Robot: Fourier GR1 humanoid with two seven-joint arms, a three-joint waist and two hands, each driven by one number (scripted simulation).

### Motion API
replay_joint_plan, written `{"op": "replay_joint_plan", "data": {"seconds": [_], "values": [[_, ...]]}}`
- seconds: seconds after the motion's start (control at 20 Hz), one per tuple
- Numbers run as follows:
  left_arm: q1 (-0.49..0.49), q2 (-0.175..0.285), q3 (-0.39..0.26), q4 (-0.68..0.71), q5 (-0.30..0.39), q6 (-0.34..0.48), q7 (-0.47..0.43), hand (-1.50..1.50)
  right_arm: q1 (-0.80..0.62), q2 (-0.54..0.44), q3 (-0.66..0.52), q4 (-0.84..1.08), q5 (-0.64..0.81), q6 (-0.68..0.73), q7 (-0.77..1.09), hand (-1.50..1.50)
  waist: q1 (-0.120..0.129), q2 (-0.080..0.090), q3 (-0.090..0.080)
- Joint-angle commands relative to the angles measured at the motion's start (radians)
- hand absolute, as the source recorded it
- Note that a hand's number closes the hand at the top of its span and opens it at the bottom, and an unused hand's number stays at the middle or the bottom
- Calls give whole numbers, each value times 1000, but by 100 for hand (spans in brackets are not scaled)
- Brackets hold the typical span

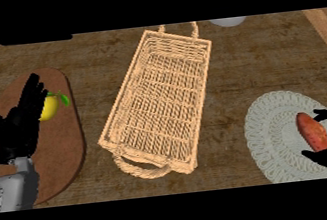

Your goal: Pick the sweet potato from the placemat and place it in the basket

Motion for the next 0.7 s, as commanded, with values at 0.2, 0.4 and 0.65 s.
{"op": "replay_joint_plan", "data": {"seconds": [0.2,0.4,0.65], "values": [[-25,-2,-9,14,-6,-6,-3,0,14,292,315,-125,137,-52,-8,150,42,9,21],[-47,-14,-40,6,1,-30,6,0,-2,329,460,-168,239,-11,-23,150,134,18,24],[-55,-23,-48,13,4,-34,3,0,30,377,587,-230,225,-60,18,150,122,16,33]]}}
